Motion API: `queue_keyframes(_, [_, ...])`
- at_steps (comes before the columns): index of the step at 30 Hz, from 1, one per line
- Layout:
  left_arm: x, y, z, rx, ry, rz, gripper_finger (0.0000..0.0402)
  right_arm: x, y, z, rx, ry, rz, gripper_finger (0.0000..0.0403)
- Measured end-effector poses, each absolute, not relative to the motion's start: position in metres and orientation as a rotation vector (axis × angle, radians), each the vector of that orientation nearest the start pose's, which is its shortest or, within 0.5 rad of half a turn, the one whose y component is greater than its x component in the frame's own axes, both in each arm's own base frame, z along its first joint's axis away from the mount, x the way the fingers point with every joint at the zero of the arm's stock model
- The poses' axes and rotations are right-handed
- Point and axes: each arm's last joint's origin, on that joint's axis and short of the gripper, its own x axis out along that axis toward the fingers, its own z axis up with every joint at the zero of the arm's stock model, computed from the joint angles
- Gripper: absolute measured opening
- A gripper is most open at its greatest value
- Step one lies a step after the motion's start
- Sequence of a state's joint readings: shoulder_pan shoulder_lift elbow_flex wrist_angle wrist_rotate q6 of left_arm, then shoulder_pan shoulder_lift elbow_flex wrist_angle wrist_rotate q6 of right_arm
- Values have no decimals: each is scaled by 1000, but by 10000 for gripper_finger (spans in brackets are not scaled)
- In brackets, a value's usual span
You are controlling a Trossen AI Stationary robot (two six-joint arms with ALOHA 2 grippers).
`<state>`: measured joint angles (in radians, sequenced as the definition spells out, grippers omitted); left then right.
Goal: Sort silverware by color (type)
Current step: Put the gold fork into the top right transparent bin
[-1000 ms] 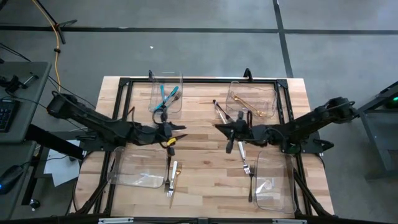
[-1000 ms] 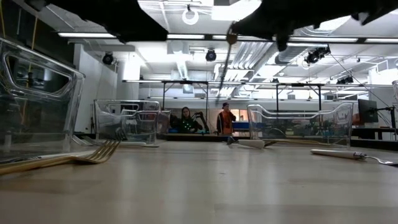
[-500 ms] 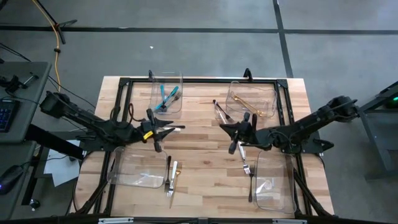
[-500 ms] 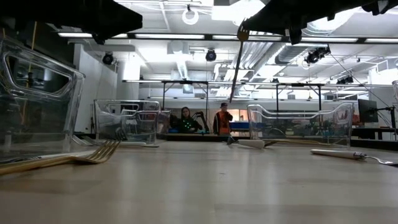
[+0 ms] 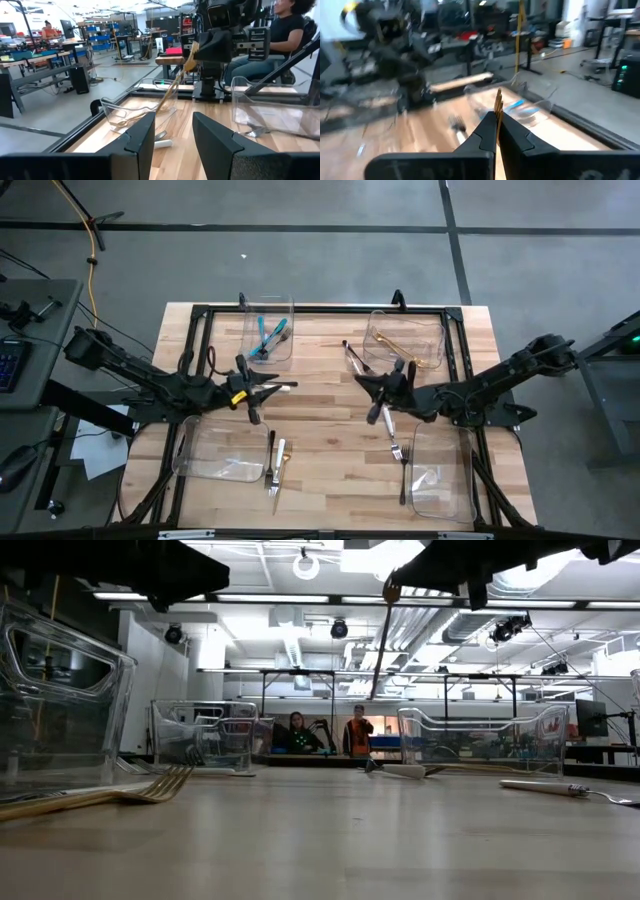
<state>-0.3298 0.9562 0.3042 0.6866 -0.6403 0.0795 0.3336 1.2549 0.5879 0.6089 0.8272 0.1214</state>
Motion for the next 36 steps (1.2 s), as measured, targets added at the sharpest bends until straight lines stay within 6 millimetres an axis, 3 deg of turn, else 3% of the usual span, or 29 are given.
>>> queue_keyframes(6, [185,-45,223,57,-29,312,127,255,54,271,-17,5,-706,0])
queue_keyframes(12, [185,-45,223,58,-29,312,127,267,20,313,-129,185,-993,0])
queue_keyframes(16, [185,-45,223,58,-29,312,127,263,-14,335,-24,348,-1072,0])
queue_keyframes(19, [185,-45,223,57,-31,312,127,259,-43,341,112,526,-1109,0])
queue_keyframes(23, [185,-45,223,57,-32,312,127,254,-81,329,267,799,-1167,0])
queue_keyframes(27, [185,-45,223,59,-32,312,127,255,-110,303,377,1009,-1165,0])
queue_keyframes(36, [185,-45,223,111,-23,313,127,271,-144,248,389,1268,-1137,0])
